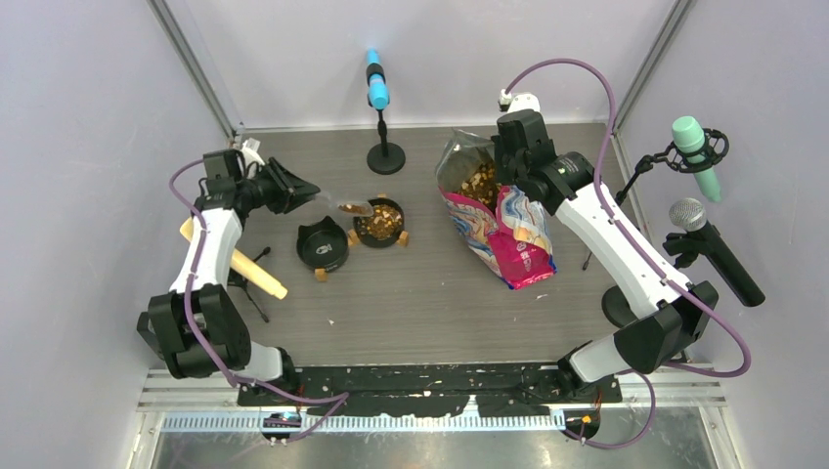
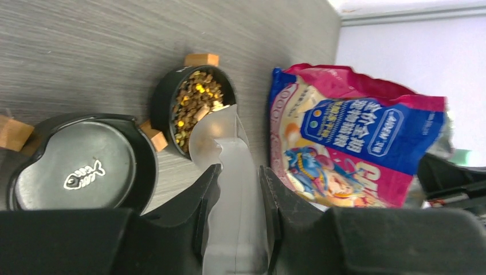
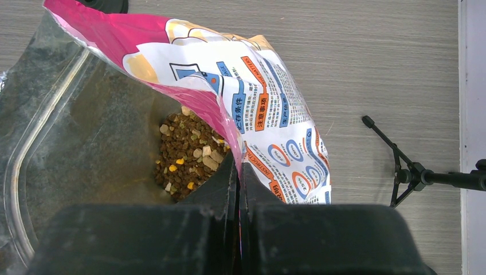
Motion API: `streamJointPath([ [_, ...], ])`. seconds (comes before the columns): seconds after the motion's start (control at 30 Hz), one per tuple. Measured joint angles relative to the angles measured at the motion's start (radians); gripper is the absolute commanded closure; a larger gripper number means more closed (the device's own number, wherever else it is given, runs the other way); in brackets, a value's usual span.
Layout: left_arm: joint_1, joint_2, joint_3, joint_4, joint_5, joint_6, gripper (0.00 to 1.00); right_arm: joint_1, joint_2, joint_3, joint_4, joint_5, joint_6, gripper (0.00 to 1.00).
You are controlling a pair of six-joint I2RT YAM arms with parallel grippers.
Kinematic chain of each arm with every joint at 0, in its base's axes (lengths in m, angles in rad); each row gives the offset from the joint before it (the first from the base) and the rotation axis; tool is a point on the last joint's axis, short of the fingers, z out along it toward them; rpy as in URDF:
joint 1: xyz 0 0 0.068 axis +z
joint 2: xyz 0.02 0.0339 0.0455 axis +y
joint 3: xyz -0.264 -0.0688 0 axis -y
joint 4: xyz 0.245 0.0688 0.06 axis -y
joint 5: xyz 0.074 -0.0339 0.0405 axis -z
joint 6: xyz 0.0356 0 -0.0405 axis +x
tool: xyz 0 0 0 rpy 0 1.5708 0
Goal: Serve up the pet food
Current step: Pour the pet food into the pet food bowl, then collect the pet food from the pet food bag.
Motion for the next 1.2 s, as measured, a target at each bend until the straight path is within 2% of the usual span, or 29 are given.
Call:
streamJointPath([
  [0.13,-0.051,0.031,0.064,-0.102,-0.08,0.073,1.0,0.0,0.0,0.0,0.0,0.0,-0.003,0.95],
  [0.5,-0.192,0.063,0.211,-0.253,-0.304,0.188,1.0,0.0,-0.004,-0.005,0.003,0.003,-0.008,0.95],
  [0.8,-0.36,0.063,0.356,-0.379,-0.533,0.303,1.0,0.0,-0.005,-0.006,0.006,0.003,-0.011,0.95],
  [1.0,-0.375,0.06,0.436,-0.451,-0.554,0.322,1.0,0.0,-0.005,-0.006,0.006,0.003,-0.01,0.95],
  [1.2,-0.375,0.027,0.56,-0.467,-0.465,0.301,1.0,0.0,-0.005,-0.003,0.005,0.003,-0.011,0.95],
])
